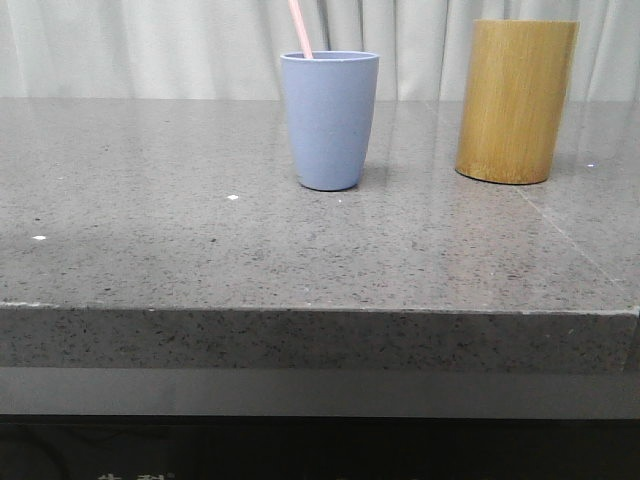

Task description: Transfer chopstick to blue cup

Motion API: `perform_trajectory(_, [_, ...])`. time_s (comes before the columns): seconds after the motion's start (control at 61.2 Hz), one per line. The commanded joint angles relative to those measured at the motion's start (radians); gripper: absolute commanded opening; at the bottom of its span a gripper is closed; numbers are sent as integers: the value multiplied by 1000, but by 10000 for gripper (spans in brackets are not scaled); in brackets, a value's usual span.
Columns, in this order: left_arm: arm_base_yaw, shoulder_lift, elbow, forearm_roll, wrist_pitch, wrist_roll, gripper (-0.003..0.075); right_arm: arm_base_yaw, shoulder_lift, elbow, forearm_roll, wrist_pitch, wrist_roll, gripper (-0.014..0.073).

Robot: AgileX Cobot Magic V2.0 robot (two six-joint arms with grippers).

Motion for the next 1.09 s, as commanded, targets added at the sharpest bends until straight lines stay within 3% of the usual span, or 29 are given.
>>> perform_trajectory(0.0, [1,-18,-29,-2,-77,0,-19,-8,-1,-23,2,-72,-3,-118])
perform_trajectory(0.327, [1,-16,-29,-2,-79,0,-19,-8,-1,-23,2,-71,-3,-118])
perform_trajectory(0.474, [21,-74,49,6,-145,2,-19,-8,-1,-23,2,-69,-3,-118])
perform_trajectory(0.801, [336,-557,622,-4,-490,2,-19,-8,-1,-23,3,-69,-3,-118])
perform_trajectory(1.079, [458,-947,1012,-109,-667,2,-19,-8,-1,-23,3,-69,-3,-118])
